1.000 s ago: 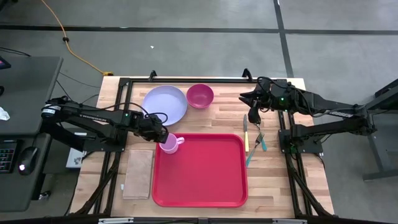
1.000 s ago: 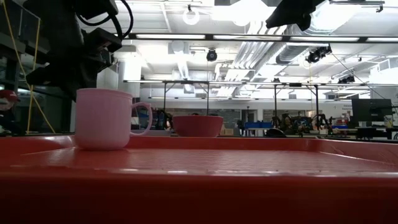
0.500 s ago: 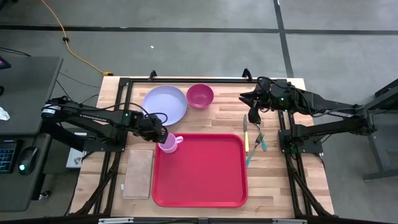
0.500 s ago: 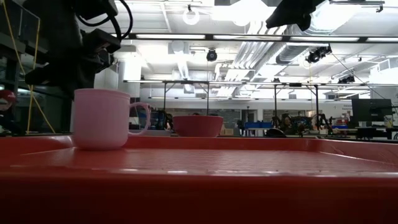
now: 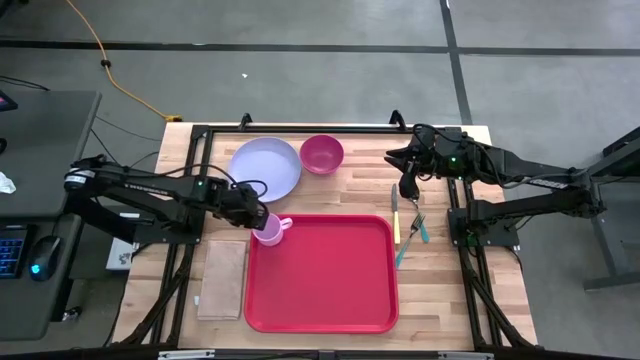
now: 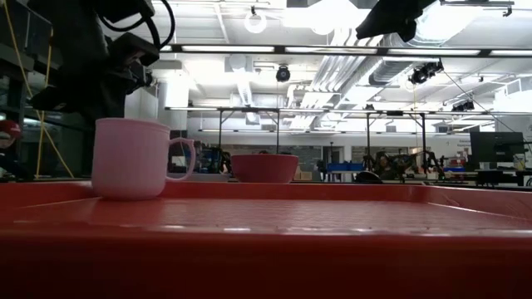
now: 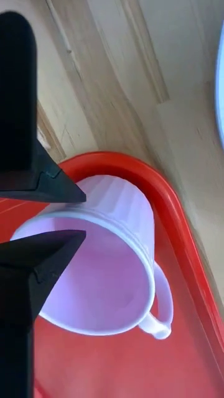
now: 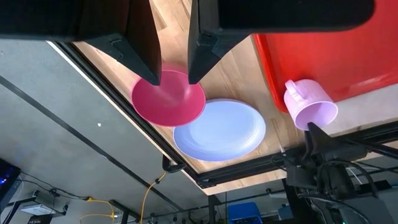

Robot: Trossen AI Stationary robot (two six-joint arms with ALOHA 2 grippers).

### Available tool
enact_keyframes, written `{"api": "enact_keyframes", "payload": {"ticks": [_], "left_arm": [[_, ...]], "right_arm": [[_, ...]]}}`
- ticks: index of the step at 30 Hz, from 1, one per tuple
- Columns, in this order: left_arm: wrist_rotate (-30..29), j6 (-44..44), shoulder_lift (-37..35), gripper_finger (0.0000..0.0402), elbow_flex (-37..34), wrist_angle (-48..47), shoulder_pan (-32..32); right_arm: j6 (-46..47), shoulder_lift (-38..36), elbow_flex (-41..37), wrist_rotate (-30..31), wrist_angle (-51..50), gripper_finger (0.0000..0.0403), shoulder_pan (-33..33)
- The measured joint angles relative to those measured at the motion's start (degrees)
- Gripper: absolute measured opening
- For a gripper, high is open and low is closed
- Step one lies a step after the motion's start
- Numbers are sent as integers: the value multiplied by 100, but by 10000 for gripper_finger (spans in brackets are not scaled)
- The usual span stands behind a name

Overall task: Set up tray
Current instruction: Put the purple plate on the red serving tray to the bottom right of the pink mug

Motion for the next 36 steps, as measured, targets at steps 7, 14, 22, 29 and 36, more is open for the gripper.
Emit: {"api": "enact_keyframes", "payload": {"ticks": [7, 14, 22, 29, 36], "left_arm": [[-20, 4, -450, 111, 0, -19, 0], [-112, 10, -920, 111, 0, -78, -1], [-183, 14, -1359, 111, 2, -109, -2], [-475, 329, -1652, 111, 1, 99, -1], [-1167, 1192, -1928, 111, 2, 499, -2]], "right_arm": [[0, 0, 0, 0, -27, 57, 0], [0, 0, 0, -2, -25, 57, 0], [1, 0, 0, -2, -25, 57, 0], [1, 0, 0, -2, -25, 57, 0], [-3, 0, 0, -2, -25, 57, 0]]}}
